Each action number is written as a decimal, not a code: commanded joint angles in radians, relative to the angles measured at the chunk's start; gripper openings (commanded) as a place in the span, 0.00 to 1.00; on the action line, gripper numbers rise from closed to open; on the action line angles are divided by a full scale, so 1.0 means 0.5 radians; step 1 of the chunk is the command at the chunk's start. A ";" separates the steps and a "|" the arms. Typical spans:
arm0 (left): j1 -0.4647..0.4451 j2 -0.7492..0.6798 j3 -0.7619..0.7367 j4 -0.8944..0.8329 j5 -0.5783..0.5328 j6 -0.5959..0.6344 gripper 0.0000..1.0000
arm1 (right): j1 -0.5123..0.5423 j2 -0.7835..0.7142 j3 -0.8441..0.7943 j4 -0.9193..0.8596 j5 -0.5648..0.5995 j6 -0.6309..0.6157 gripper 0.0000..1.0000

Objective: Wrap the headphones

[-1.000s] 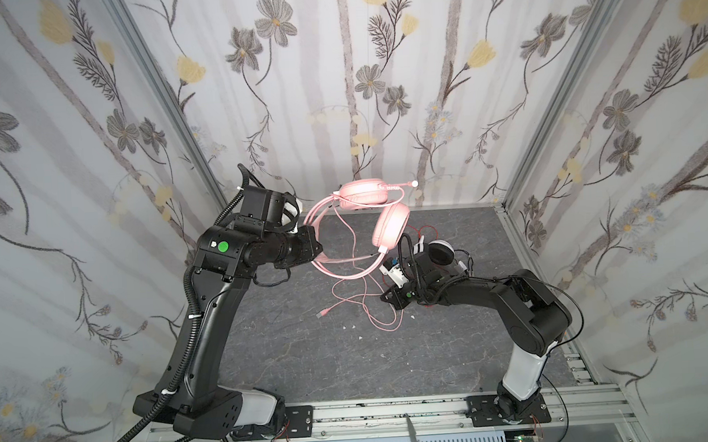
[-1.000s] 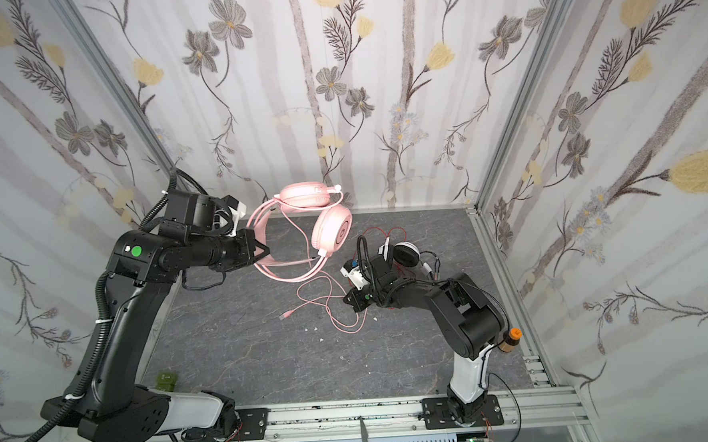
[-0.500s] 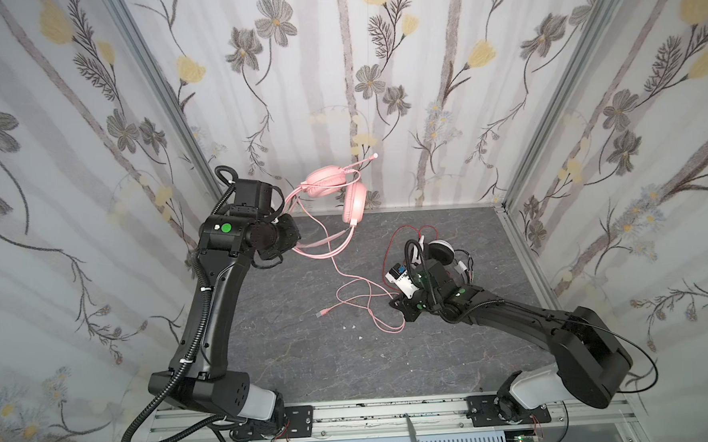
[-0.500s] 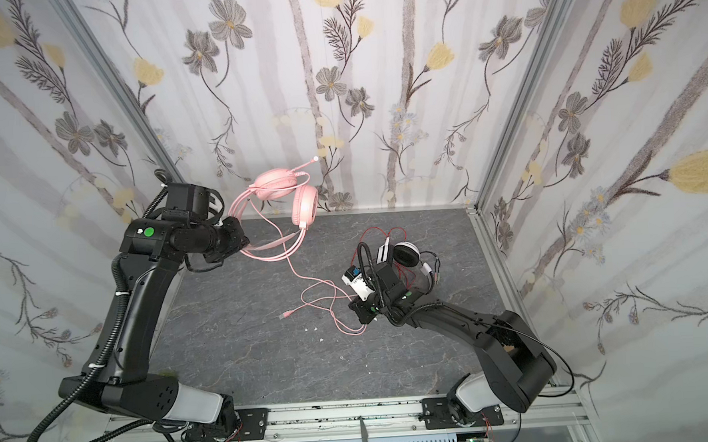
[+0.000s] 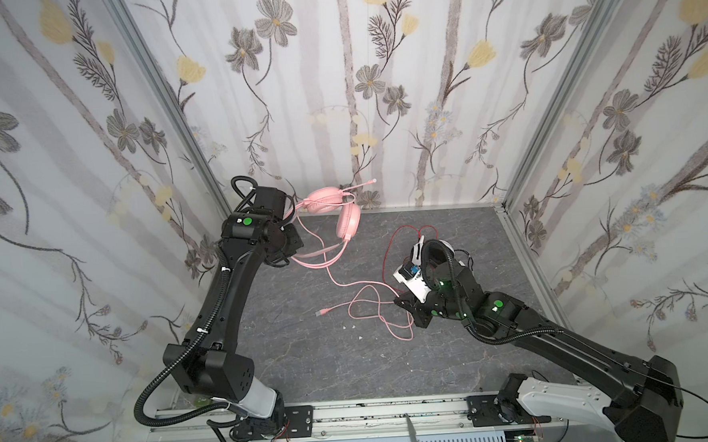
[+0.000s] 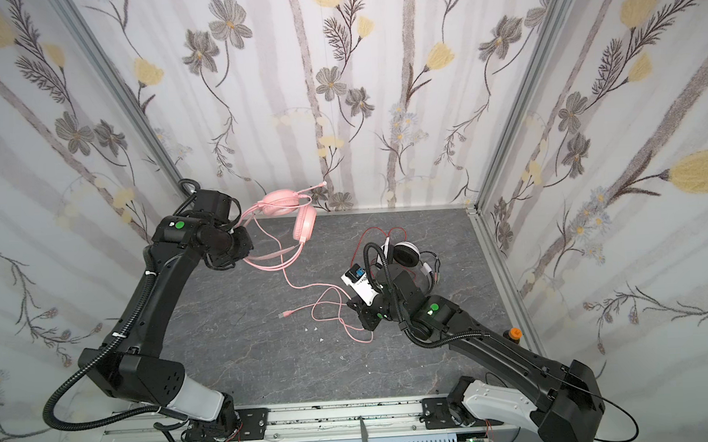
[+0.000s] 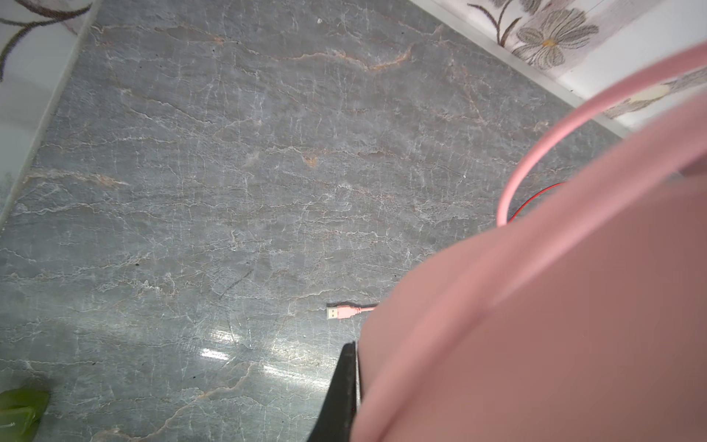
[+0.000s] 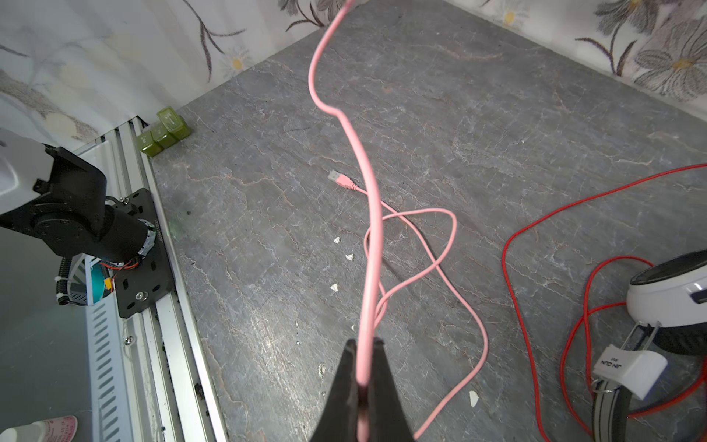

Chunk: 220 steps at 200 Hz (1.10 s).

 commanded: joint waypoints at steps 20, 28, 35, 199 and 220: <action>-0.073 -0.001 -0.187 0.224 -0.058 0.023 0.00 | 0.026 -0.118 0.159 -0.267 0.040 -0.106 0.00; -0.082 -0.007 -0.221 0.243 -0.076 0.043 0.00 | 0.092 -0.132 0.189 -0.291 0.048 -0.128 0.00; -0.090 -0.004 -0.238 0.244 -0.099 0.053 0.00 | 0.108 -0.139 0.220 -0.312 0.060 -0.146 0.00; -0.684 -0.130 -0.344 -0.128 -0.759 0.565 0.00 | 0.150 0.161 0.964 -0.725 0.737 -0.589 0.00; -0.743 -0.146 -0.341 -0.184 -0.806 0.571 0.00 | 0.133 0.193 1.019 -0.733 0.798 -0.655 0.00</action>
